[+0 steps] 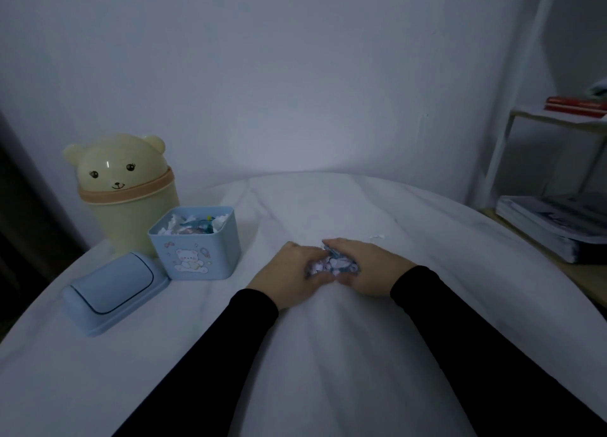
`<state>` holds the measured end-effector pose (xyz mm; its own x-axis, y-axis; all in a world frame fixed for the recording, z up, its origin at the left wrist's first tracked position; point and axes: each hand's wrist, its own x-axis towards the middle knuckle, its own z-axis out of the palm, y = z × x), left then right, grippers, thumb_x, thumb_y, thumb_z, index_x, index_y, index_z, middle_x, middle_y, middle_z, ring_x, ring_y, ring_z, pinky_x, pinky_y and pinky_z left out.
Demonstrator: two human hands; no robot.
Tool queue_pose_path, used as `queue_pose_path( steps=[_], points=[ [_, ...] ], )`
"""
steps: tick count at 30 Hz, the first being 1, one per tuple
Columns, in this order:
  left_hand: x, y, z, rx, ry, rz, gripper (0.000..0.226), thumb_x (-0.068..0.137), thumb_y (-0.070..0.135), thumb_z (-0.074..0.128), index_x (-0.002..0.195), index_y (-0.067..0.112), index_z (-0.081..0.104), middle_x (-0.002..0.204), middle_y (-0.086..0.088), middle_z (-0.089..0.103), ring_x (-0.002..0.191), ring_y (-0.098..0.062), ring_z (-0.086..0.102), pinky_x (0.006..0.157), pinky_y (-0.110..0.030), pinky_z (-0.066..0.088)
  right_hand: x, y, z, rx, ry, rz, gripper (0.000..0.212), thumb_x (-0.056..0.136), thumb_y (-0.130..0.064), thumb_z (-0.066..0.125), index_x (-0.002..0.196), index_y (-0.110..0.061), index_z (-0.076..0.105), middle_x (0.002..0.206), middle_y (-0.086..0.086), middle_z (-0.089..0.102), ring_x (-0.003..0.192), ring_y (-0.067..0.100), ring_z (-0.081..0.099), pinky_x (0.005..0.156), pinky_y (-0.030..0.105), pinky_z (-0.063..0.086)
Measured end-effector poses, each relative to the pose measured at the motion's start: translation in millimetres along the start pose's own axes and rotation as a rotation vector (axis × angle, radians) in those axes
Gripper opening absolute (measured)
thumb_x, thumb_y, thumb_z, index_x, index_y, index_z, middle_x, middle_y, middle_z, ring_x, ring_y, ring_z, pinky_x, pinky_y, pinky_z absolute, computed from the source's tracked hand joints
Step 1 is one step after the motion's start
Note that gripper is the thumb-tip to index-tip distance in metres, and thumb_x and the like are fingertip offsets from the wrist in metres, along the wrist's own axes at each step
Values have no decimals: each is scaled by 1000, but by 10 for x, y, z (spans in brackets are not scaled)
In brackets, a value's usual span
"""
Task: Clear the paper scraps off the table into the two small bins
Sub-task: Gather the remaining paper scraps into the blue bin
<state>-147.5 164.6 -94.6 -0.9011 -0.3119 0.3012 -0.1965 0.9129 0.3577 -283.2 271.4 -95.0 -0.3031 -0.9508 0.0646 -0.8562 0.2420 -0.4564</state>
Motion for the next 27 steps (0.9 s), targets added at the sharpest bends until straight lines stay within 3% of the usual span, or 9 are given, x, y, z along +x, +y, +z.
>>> queue_pose_path(
  steps=[2,5,12,17,21,23,25,27],
  points=[
    [-14,-27,-13,13,33,-57,30,82,37,58,92,11,71,88,-8,71,86,-27,63,73,-26,38,5,1,5,-23,25,8,53,88,-18,64,138,-15,47,140,4,50,130,18,46,108,22,30],
    [-32,-16,-24,2,96,-151,28,86,29,64,109,14,71,108,-6,71,100,-21,62,79,-15,34,-1,-7,0,-12,90,63,43,83,-18,70,125,-14,62,128,6,62,119,18,55,100,20,36],
    [-16,10,-1,60,104,-194,25,85,14,59,107,14,72,108,-8,71,104,-24,61,87,-21,40,48,-208,-53,-130,25,179,39,92,-15,57,131,-12,57,130,15,58,122,27,52,99,23,37],
    [-47,38,12,54,141,-204,31,89,10,50,113,12,69,117,-7,67,114,-23,55,93,-21,35,54,-205,95,-178,132,217,31,90,-6,52,118,-7,66,118,16,64,112,30,59,96,31,46],
    [-115,59,15,21,180,-221,28,86,9,52,106,11,72,108,-11,71,104,-25,60,88,-22,39,24,-139,167,-115,283,179,23,87,1,51,101,1,70,106,18,68,103,31,63,92,34,47],
    [-160,52,-4,-22,224,-235,26,86,9,54,103,10,73,104,-9,72,101,-23,63,87,-20,40,-15,-168,134,-43,363,164,22,87,5,53,102,6,69,107,21,69,104,30,63,93,27,45],
    [-202,43,-25,-65,280,-248,23,86,10,57,101,9,74,101,-8,73,98,-21,65,84,-16,40,-85,-239,73,85,485,153,21,88,7,55,102,7,70,107,19,70,103,24,65,86,5,39],
    [-238,49,-47,-132,332,-262,19,86,12,61,98,9,75,95,-7,74,91,-18,68,76,-12,40,-140,-320,40,220,578,146,21,86,9,56,99,5,72,103,17,72,98,20,65,75,-8,32]
  ],
)
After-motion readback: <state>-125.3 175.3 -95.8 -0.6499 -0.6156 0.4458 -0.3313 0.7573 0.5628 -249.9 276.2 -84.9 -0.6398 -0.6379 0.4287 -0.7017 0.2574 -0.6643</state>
